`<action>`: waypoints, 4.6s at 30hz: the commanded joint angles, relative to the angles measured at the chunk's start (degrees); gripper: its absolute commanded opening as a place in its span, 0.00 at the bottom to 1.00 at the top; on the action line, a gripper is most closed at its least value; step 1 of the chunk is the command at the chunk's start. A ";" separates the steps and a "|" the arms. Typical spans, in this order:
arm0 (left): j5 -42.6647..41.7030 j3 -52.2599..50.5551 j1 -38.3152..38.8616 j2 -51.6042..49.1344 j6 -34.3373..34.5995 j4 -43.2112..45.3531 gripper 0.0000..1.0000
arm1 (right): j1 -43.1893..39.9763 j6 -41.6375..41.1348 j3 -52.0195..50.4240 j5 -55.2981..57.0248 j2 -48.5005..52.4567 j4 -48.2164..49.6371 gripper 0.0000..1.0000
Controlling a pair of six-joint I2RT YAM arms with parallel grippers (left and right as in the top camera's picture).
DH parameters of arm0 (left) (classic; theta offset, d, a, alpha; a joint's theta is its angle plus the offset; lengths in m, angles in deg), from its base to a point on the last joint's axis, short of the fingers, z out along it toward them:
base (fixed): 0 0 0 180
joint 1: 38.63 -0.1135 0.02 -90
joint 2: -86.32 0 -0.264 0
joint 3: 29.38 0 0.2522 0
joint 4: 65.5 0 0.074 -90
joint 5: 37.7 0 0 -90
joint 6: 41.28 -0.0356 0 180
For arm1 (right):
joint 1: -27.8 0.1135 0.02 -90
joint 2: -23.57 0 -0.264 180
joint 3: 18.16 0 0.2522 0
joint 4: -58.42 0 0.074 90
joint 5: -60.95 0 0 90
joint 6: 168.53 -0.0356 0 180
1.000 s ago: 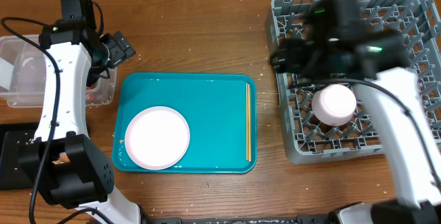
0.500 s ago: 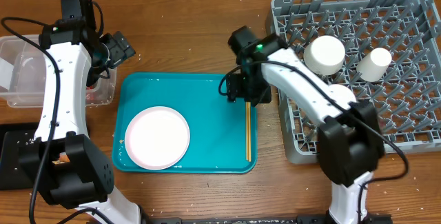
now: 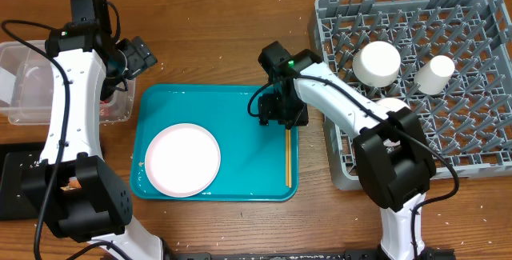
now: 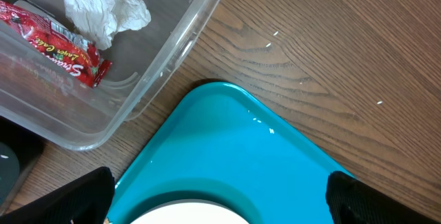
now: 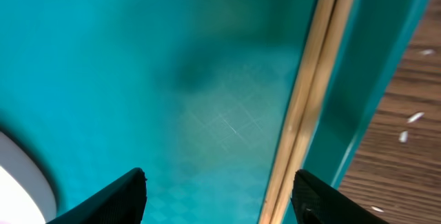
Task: Sort waste into correct bins and load items into the dishwasher
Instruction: 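Move the right gripper to the chopsticks on the teal tray and grasp them, then lift the chopsticks and carry them right into the dish rack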
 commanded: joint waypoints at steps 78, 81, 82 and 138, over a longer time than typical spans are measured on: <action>0.72 1.03 -0.20 -0.11 -0.22 0.00 1.00 | 2.99 -1.66 8.17 11.26 -1.73 -5.14 0.04; 0.72 1.03 -0.20 -0.11 -0.22 0.00 1.00 | 0.42 -0.68 13.07 12.46 -3.50 -8.20 0.04; 0.74 1.03 -0.20 -0.11 -0.22 0.02 1.00 | -0.50 0.11 14.03 12.68 -4.02 -8.48 0.04; 0.72 1.03 -0.20 -0.11 -0.22 0.00 1.00 | 5.33 -0.22 -2.91 12.98 5.40 6.40 0.04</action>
